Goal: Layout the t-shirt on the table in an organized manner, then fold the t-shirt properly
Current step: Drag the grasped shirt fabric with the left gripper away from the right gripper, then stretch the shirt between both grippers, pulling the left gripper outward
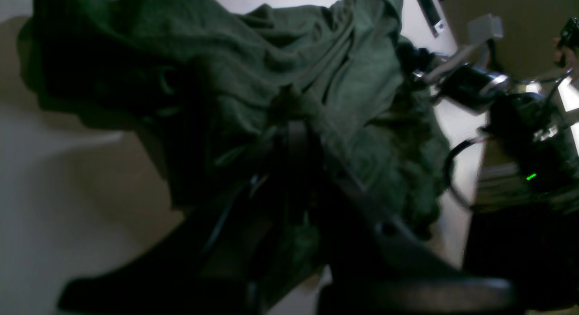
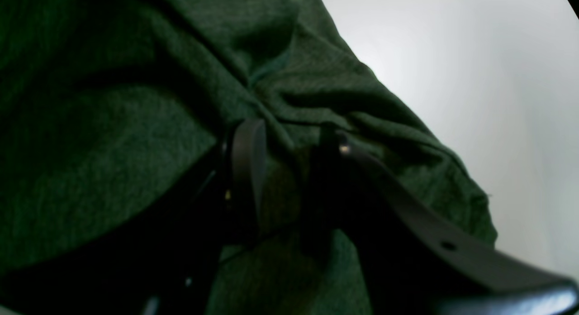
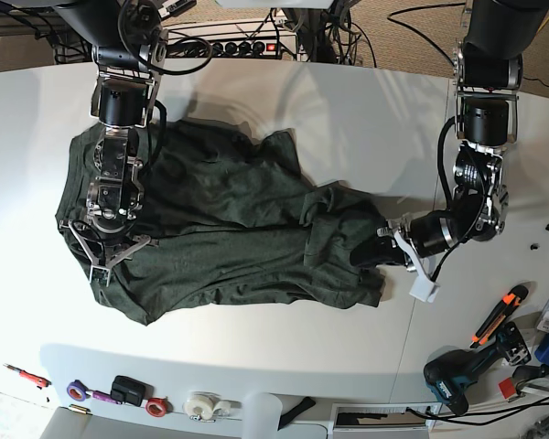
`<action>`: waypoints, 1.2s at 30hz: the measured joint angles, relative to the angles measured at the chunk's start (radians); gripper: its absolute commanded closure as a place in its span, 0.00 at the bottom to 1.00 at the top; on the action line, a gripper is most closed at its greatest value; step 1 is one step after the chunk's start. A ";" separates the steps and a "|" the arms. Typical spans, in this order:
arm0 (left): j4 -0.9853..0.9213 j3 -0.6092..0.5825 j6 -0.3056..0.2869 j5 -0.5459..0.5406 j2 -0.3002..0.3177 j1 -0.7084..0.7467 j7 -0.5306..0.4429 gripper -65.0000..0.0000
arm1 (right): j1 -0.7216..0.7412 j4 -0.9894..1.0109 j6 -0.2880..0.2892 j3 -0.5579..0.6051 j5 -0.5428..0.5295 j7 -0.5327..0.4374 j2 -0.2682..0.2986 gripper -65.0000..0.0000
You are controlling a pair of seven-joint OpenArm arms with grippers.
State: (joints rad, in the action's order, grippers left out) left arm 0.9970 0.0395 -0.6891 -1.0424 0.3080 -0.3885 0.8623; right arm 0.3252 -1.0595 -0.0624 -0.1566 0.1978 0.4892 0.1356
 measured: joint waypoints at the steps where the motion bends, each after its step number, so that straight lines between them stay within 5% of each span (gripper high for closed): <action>1: 0.000 0.000 0.000 0.023 0.000 0.000 0.001 0.79 | 0.002 0.000 0.000 0.000 0.000 0.000 0.000 0.69; 18: 0.000 0.000 0.000 0.108 0.000 0.003 0.000 0.70 | 0.004 0.000 0.000 0.000 0.000 0.003 0.000 0.69; 23: 0.000 0.000 0.000 0.134 0.000 0.003 -0.009 1.00 | 0.004 0.000 0.000 0.000 0.000 0.003 0.000 0.69; 31: 0.000 0.000 0.000 0.119 0.003 0.003 -0.029 1.00 | 0.004 0.000 0.000 0.000 0.000 0.003 0.000 0.69; 36: 0.062 0.008 0.000 -0.058 0.075 0.005 0.089 1.00 | 0.004 0.001 -0.027 0.000 0.000 0.004 0.000 0.69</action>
State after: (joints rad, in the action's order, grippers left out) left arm 1.0588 0.0479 -0.6895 -1.1000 0.3832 -0.3832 0.9516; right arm 0.3290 -1.0584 -0.0895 -0.1566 0.1974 0.4931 0.1352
